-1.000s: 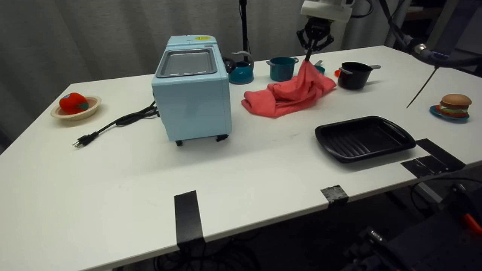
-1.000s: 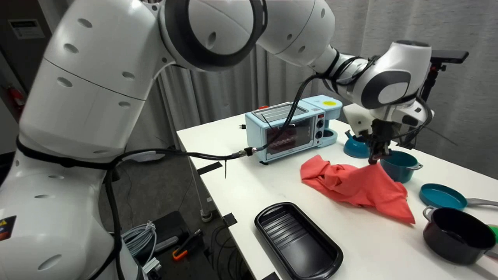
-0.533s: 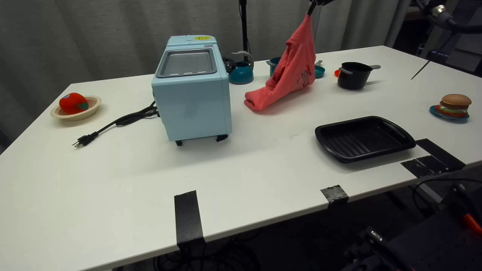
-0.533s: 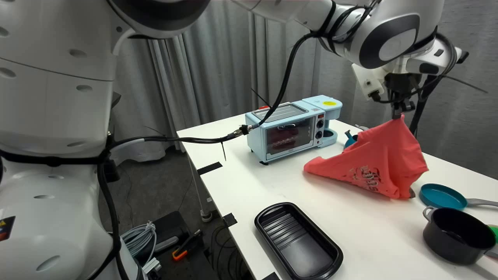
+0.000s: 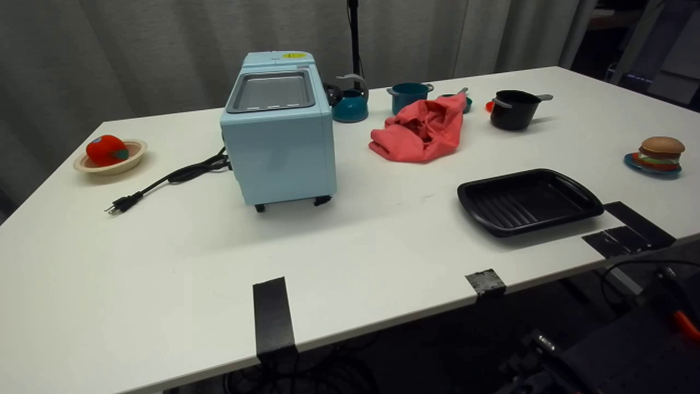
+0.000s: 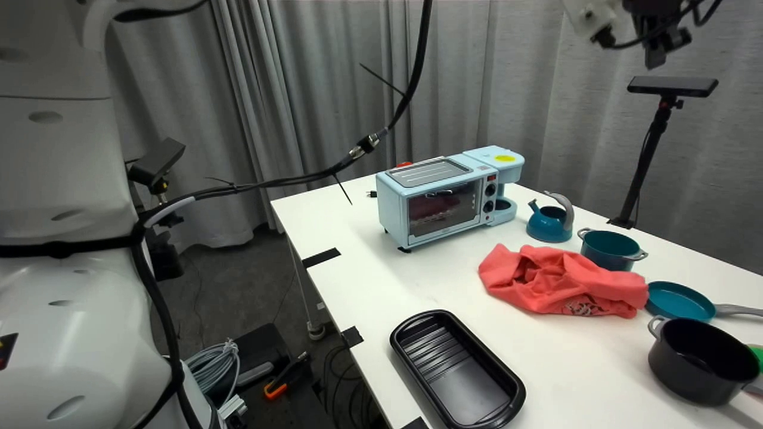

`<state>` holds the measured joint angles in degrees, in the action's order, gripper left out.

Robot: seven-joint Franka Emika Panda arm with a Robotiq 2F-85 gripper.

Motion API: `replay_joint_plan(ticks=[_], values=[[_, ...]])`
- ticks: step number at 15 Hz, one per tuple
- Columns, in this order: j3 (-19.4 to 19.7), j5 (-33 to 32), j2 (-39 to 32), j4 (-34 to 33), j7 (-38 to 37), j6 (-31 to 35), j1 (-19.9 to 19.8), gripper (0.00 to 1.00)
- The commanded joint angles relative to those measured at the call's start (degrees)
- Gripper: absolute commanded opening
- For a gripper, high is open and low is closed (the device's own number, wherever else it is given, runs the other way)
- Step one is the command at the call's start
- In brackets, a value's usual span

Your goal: Unfold the orange cloth

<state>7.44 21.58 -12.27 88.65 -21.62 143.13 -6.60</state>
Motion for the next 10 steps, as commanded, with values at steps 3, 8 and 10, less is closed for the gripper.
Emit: replay_joint_plan(ticks=[3, 8, 10], values=[[-0.9, 0.5, 5.1, -2.7, 2.2, -1.2, -0.5, 0.00], [-0.9, -0.1, 4.8, -2.3, 2.8, -2.4, -0.4, 0.09], [-0.9, -0.1, 4.3, -2.3, 3.7, -3.5, -0.4, 0.25]])
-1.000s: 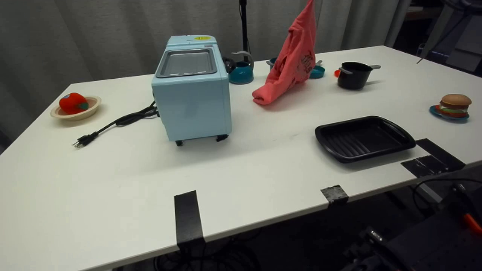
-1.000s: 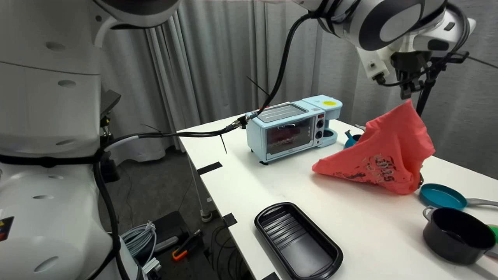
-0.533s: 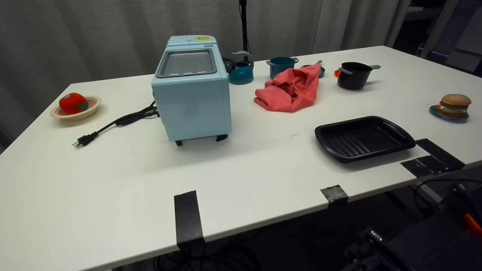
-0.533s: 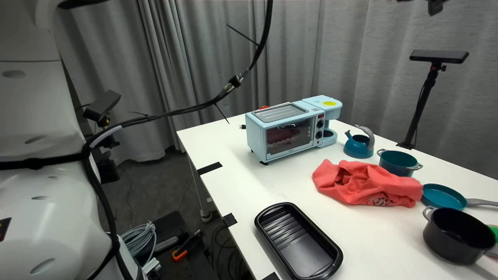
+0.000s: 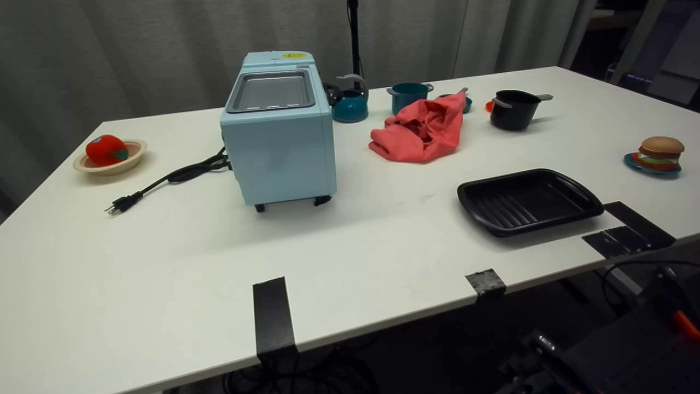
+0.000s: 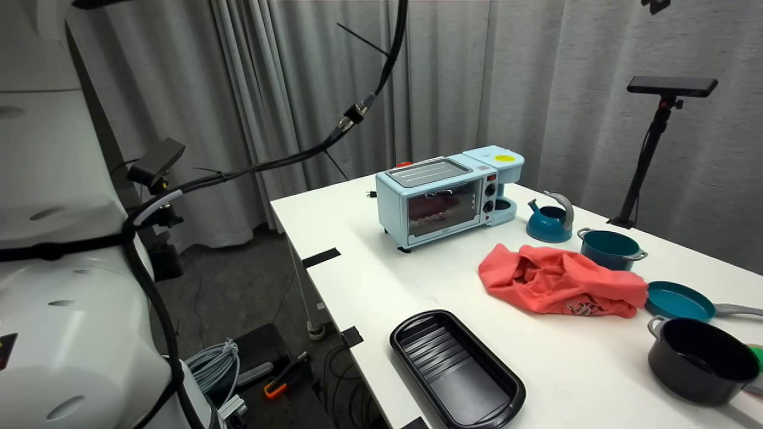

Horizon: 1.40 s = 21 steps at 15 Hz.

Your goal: Unfold the orange cloth

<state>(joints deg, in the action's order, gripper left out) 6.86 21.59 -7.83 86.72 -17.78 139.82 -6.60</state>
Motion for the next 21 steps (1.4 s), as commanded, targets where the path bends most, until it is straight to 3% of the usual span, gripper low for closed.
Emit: replay_joint_plan(ticks=[1, 2, 4, 9, 13, 21], values=[[-0.4, -0.1, -0.3, -0.3, 0.1, -0.3, -0.4, 0.27], [-0.4, -0.1, -0.3, -0.3, 0.2, -0.3, -0.4, 0.52], [-0.6, 0.3, -2.1, 0.7, 0.0, 0.0, -0.3, 0.59], [-1.9, -0.1, -8.3, 5.0, -1.6, 0.1, 0.7, 0.98], [-1.4, -4.2, -14.0, 7.4, -5.5, 1.0, 2.8, 1.00], [-0.1, -10.6, -23.5, 5.1, -12.6, -0.4, 5.9, 1.00]])
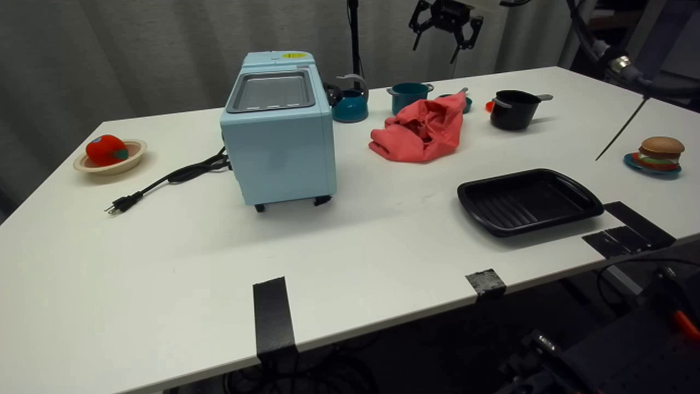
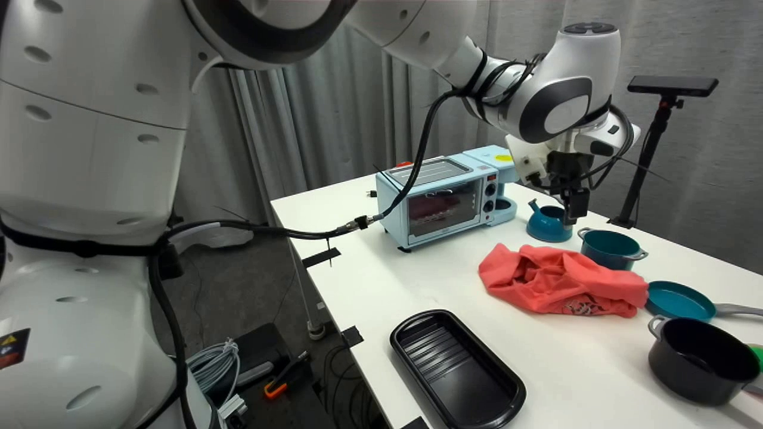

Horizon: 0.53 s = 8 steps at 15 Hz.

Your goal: Unfold the orange cloth

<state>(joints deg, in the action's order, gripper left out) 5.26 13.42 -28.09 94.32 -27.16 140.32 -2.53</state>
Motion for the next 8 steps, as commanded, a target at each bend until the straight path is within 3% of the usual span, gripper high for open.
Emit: replay_joint_plan(ticks=[1, 5, 8], values=[[1.9, -3.3, -5.1, -4.0, -3.8, -1.6, 2.0, 1.00], [3.2, -5.9, -10.2, -6.8, -6.6, -2.3, 3.6, 1.00], [4.1, -7.0, -15.4, -12.7, -7.3, -5.1, 3.2, 1.00]])
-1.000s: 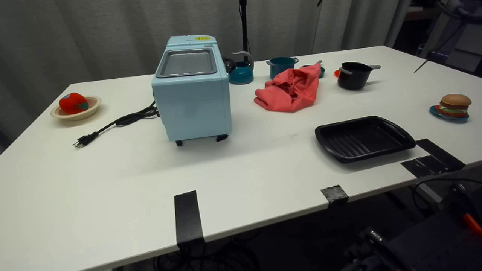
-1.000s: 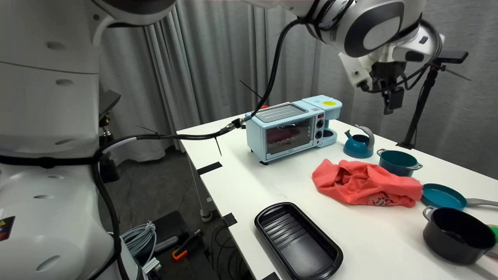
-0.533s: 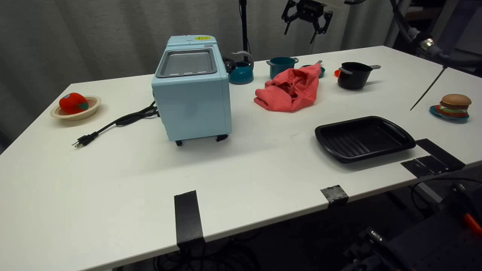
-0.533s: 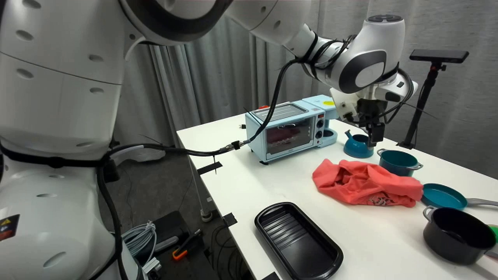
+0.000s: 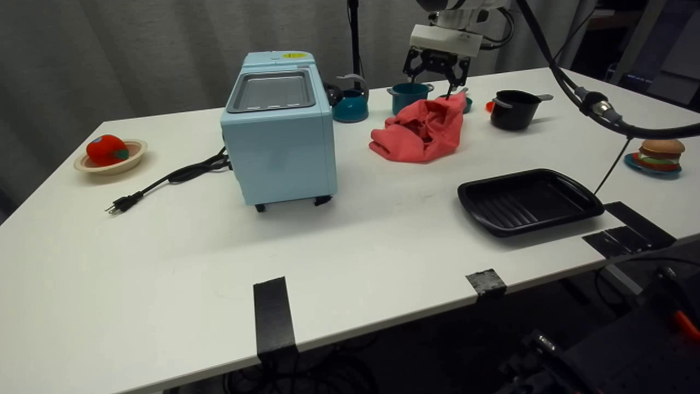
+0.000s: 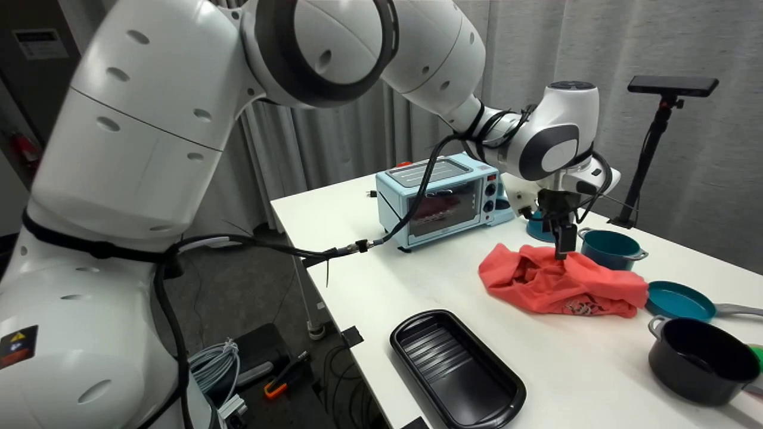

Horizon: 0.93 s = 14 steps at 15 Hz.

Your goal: Unfold the orange cloth

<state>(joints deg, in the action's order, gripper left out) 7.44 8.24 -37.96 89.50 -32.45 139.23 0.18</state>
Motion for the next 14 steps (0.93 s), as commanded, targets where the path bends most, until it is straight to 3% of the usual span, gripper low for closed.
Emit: replay_joint_plan(ticks=[1, 3, 4, 5, 7, 14], values=[[2.4, -2.2, -7.3, -9.9, -2.2, -4.9, 0.3, 1.00], [3.2, -2.6, -10.4, -14.1, -2.3, -7.5, -0.3, 1.00], [3.6, -2.7, -11.7, -16.0, -2.3, -8.7, -0.7, 0.93], [3.9, -2.5, -13.1, -18.1, -2.4, -10.0, -1.1, 0.72], [4.2, -2.3, -15.4, -21.9, -2.5, -12.6, -2.0, 0.67], [3.3, -1.1, -17.8, -30.7, -1.6, -17.9, -4.8, 0.13]])
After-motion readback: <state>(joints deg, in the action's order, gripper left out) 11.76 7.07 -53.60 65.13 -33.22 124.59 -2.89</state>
